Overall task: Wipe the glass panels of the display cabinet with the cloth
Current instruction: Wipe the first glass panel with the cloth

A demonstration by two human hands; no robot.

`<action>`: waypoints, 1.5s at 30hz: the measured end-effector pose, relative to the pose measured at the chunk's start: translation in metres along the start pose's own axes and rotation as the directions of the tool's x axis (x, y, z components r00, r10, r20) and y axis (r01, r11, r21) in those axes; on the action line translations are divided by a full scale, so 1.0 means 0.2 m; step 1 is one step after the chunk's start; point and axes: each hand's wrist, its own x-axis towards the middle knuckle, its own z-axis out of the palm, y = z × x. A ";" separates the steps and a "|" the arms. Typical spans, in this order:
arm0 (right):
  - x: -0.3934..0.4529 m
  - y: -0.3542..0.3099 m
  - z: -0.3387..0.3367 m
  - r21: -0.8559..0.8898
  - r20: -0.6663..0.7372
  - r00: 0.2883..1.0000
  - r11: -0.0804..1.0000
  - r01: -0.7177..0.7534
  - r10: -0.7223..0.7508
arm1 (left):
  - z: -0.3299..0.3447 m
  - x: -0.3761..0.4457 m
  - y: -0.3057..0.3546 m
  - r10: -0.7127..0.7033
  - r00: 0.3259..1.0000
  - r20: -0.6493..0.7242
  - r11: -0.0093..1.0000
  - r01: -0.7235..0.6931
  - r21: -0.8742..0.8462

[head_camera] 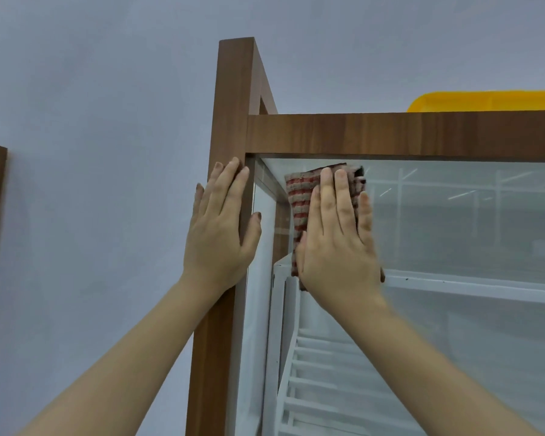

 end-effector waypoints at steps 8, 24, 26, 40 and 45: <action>-0.07 -0.07 0.02 0.282 -0.072 0.997 0.958 0.059 -0.041 | 0.01 -0.09 -0.03 0.002 1.000 0.023 1.000 -0.002 -0.012; -0.14 -0.12 0.03 0.226 -0.054 0.981 0.959 -0.172 0.189 | 0.02 -0.10 -0.05 0.025 1.000 -0.017 0.998 -0.026 -0.064; -0.17 -0.18 0.03 0.214 -0.049 0.991 0.971 -0.108 0.121 | 0.02 -0.10 -0.05 0.026 1.000 -0.017 0.997 -0.027 -0.073; -0.19 -0.06 0.03 0.212 -0.074 0.980 0.964 -0.163 0.182 | 0.01 -0.10 -0.04 -0.003 1.000 0.000 0.999 0.003 -0.054; -0.11 -0.06 0.03 0.232 -0.061 0.998 0.973 -0.011 0.026 | 0.01 -0.10 -0.03 -0.016 1.000 -0.003 0.999 0.016 -0.033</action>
